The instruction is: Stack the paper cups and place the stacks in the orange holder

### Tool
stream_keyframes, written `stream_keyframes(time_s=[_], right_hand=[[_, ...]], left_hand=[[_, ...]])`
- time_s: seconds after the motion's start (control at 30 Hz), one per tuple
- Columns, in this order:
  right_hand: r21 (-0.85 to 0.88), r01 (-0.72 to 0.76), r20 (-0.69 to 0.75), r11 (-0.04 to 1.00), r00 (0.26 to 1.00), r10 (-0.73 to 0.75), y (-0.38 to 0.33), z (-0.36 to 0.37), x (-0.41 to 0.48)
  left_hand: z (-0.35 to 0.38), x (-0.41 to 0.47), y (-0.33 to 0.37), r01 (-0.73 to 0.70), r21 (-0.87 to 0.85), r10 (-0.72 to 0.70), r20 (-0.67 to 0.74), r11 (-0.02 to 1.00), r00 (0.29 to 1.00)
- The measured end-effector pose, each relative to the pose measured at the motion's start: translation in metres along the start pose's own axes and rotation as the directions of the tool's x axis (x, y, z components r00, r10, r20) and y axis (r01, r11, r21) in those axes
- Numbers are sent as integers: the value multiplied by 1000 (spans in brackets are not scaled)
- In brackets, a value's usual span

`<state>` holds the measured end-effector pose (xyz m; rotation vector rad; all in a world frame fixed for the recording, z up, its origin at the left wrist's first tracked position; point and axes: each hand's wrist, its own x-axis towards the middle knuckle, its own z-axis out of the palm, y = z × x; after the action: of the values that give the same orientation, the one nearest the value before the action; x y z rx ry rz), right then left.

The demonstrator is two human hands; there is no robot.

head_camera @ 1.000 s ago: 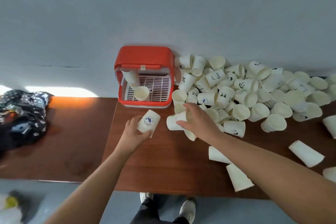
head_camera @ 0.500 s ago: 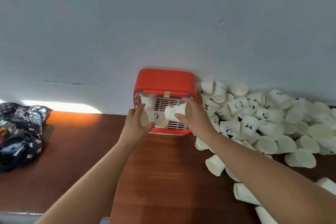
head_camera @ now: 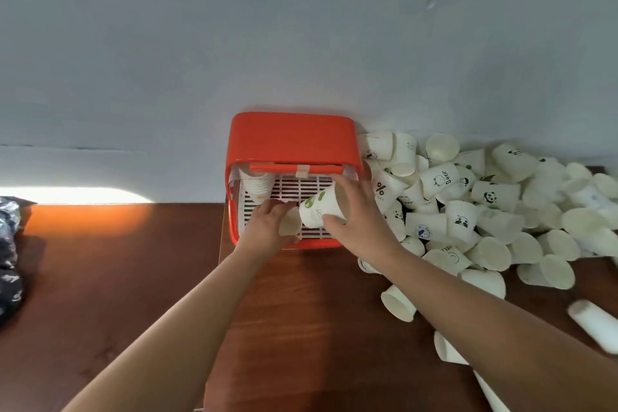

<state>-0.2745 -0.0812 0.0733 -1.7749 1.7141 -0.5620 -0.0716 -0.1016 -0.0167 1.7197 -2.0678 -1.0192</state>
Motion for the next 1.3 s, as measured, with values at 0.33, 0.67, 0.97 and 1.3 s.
stream_keyframes(time_s=[0.33, 0.67, 0.97, 1.3], right_hand=[[-229, 174, 21, 958, 985, -174, -12, 50, 16], [-217, 148, 295, 965, 952, -80, 0, 76, 26], [-150, 4, 240, 989, 970, 32, 2, 81, 18], [-279, -30, 71, 960, 996, 52, 73, -20, -63]], left_hand=[[-18, -14, -34, 134, -384, -102, 102, 914, 990], [-20, -20, -40, 107, -500, -62, 105, 859, 993], [-14, -24, -36, 58, -368, -65, -6, 928, 998], [19, -73, 27, 22, -254, -47, -92, 967, 995]])
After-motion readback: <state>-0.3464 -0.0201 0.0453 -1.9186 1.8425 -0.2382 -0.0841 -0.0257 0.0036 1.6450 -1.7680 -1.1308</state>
